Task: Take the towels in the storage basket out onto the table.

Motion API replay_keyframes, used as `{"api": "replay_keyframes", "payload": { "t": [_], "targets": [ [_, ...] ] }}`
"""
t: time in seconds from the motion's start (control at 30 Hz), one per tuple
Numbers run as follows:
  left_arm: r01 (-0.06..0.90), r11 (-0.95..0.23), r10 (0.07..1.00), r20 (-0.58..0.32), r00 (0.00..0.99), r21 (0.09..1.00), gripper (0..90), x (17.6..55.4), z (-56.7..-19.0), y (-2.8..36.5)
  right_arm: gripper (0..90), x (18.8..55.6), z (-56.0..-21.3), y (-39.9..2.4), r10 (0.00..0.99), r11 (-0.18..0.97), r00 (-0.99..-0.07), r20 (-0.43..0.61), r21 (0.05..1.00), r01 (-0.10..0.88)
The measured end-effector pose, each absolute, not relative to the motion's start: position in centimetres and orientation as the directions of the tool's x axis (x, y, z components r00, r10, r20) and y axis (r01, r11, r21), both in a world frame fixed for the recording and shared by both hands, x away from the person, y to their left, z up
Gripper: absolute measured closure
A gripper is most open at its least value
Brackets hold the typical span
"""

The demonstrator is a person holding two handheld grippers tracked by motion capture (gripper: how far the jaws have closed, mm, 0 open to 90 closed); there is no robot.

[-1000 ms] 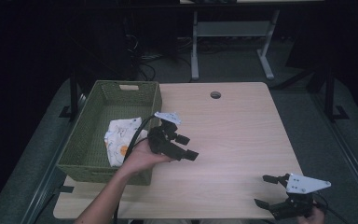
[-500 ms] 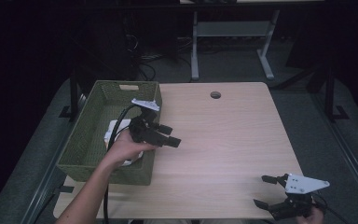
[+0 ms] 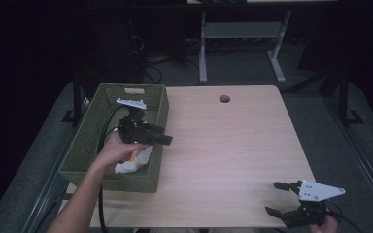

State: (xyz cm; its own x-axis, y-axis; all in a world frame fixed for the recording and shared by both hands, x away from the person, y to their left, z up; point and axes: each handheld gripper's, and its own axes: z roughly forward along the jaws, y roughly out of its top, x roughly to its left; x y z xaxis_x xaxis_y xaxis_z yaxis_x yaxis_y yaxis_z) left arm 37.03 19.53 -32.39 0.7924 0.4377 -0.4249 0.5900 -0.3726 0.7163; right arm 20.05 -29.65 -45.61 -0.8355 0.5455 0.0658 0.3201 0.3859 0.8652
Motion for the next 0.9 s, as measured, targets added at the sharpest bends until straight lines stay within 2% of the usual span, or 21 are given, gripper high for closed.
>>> {"api": "replay_keyframes", "payload": {
  "t": [0.37, 0.87, 0.9],
  "targets": [
    [0.622, -0.338, 0.486, -0.435, 0.758, 0.706, 25.6, 37.7, -32.7, 22.6, 13.8, 20.0, -45.6, -29.7, 0.546, 0.384, -0.835, 0.066, 0.866, 0.320],
    [0.685, -0.263, 0.636, -0.412, 0.653, 0.679, 25.5, 38.3, -34.0, 27.1, 13.8, 20.0, -45.6, -29.7, 0.546, 0.385, -0.835, 0.065, 0.866, 0.320],
    [0.698, -0.263, 0.671, -0.394, 0.629, 0.666, 25.4, 38.5, -34.4, 27.7, 13.8, 20.0, -45.6, -29.7, 0.548, 0.384, -0.833, 0.070, 0.864, 0.325]
  ]
}}
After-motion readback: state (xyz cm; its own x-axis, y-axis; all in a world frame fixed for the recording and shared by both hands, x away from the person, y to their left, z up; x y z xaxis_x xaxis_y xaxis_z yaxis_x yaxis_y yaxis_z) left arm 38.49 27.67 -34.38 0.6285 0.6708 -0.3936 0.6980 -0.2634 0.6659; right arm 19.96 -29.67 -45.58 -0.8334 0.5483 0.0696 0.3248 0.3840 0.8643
